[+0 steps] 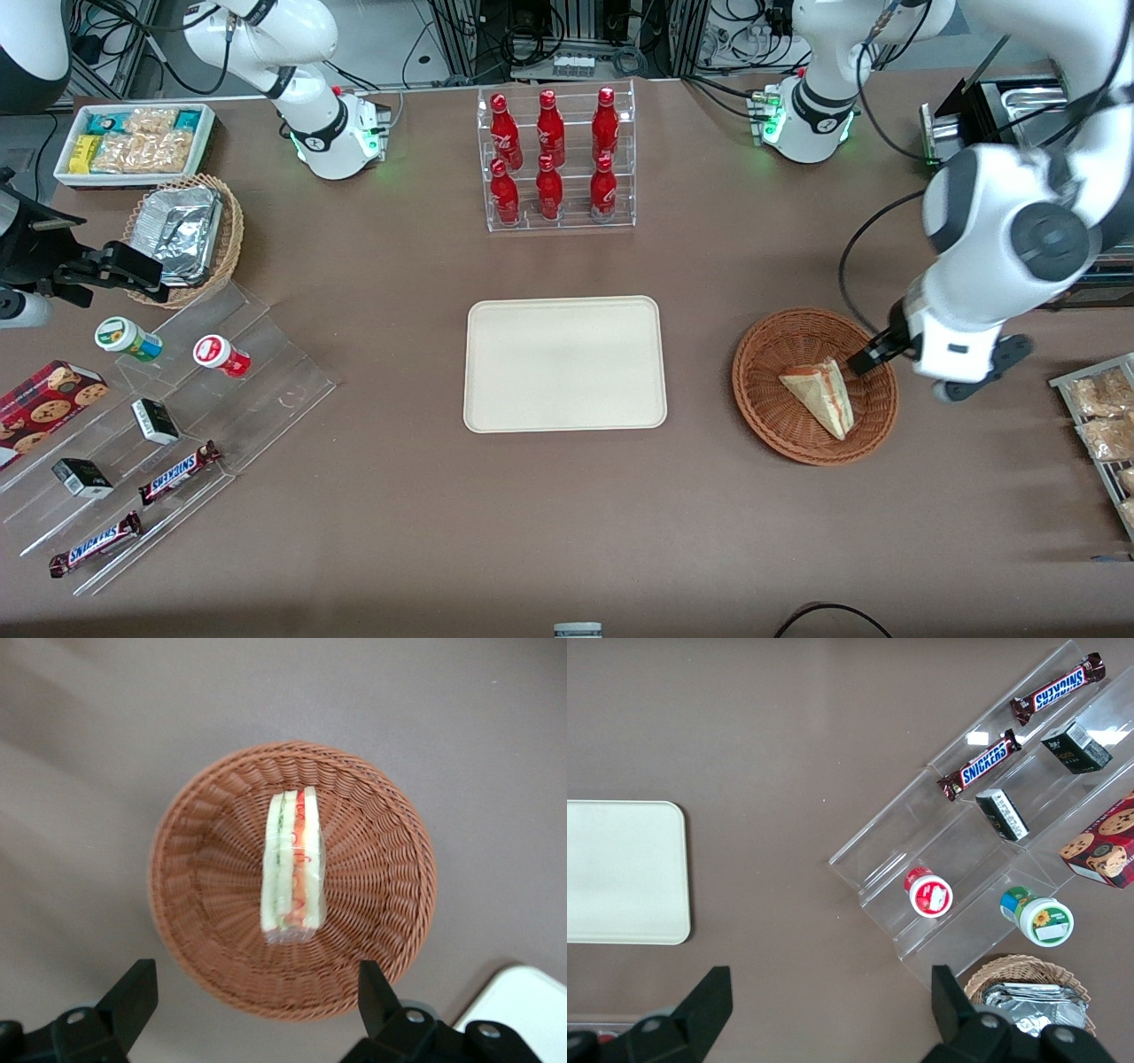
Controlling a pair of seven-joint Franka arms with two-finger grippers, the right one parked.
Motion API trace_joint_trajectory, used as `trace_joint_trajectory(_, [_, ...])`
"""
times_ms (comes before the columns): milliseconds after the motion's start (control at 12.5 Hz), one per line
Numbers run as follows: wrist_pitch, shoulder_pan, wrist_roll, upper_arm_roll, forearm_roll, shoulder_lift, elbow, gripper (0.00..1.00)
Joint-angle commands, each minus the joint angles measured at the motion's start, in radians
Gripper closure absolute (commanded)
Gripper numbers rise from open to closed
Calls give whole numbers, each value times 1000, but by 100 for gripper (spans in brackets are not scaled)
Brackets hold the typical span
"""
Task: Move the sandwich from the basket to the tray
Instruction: 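Move the left gripper over the wrapped sandwich in the wicker basket, then lower the left gripper and close it on the sandwich's wrapped edge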
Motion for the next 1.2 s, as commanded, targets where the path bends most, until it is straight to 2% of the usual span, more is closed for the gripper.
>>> trace_joint_trajectory(0, [92, -21, -124, 5, 22, 62, -16, 0])
trace_joint_trajectory(240, [202, -25, -131, 6, 27, 64, -117, 0])
trace_joint_trajectory(480, [268, -25, -129, 6, 29, 73, -158, 0])
trace_joint_trajectory(720, [346, -25, -135, 6, 72, 74, -224, 0])
trace_joint_trajectory(1040, [385, -25, -146, 6, 79, 108, -226, 1])
trace_joint_trajectory(1120, [393, -25, -146, 6, 78, 119, -221, 19])
